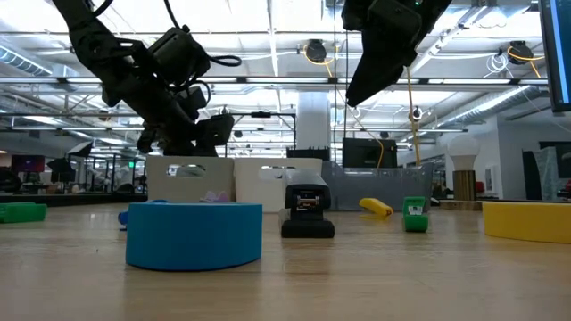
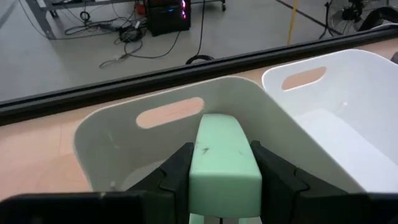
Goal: Pick and place Stapler, Stapler remover, tape
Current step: Put the light green stapler into the gray bin, then put the black stapler into the gray bin
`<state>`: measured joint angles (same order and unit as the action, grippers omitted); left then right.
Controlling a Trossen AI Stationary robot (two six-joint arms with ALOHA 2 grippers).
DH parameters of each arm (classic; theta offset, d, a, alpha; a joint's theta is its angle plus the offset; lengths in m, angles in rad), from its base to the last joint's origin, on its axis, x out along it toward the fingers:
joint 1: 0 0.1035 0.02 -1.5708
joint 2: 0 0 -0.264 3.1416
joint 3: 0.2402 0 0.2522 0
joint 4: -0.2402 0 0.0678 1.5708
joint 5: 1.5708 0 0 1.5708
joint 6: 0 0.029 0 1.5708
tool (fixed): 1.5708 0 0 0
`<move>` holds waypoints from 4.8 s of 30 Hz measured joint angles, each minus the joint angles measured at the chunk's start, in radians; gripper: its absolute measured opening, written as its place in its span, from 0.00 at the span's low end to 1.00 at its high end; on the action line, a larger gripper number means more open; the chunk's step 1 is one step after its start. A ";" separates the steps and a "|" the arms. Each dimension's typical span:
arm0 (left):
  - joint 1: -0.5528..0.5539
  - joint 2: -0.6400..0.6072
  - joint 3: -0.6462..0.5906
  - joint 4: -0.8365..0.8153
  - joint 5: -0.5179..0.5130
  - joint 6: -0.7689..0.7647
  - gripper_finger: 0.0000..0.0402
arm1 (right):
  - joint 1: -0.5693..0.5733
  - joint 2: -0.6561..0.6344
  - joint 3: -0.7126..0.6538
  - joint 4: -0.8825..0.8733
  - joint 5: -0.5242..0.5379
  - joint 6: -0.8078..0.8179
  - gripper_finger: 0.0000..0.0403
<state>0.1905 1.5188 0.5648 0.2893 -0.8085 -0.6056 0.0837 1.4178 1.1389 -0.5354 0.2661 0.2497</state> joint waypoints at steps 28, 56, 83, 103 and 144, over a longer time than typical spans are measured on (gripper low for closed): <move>0.022 -0.001 0.000 -0.053 0.184 -0.002 0.44 | 0.000 0.000 0.000 0.011 0.021 -0.001 0.53; 0.231 -0.177 0.000 -0.390 0.428 0.115 0.46 | -0.018 0.000 0.000 0.011 0.021 -0.008 0.53; 0.241 -0.067 0.154 -0.553 0.488 0.251 0.46 | -0.038 0.000 0.000 0.045 0.021 -0.027 0.53; 0.233 0.020 0.266 -0.598 0.572 0.294 0.46 | -0.038 0.000 0.000 0.045 0.021 -0.034 0.53; 0.264 -0.121 0.264 -0.879 0.601 0.256 0.46 | -0.038 0.000 0.000 0.043 0.021 -0.053 0.53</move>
<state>0.4549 1.3982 0.8288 -0.5901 -0.2079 -0.3500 0.0456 1.4181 1.1389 -0.4922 0.2867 0.1968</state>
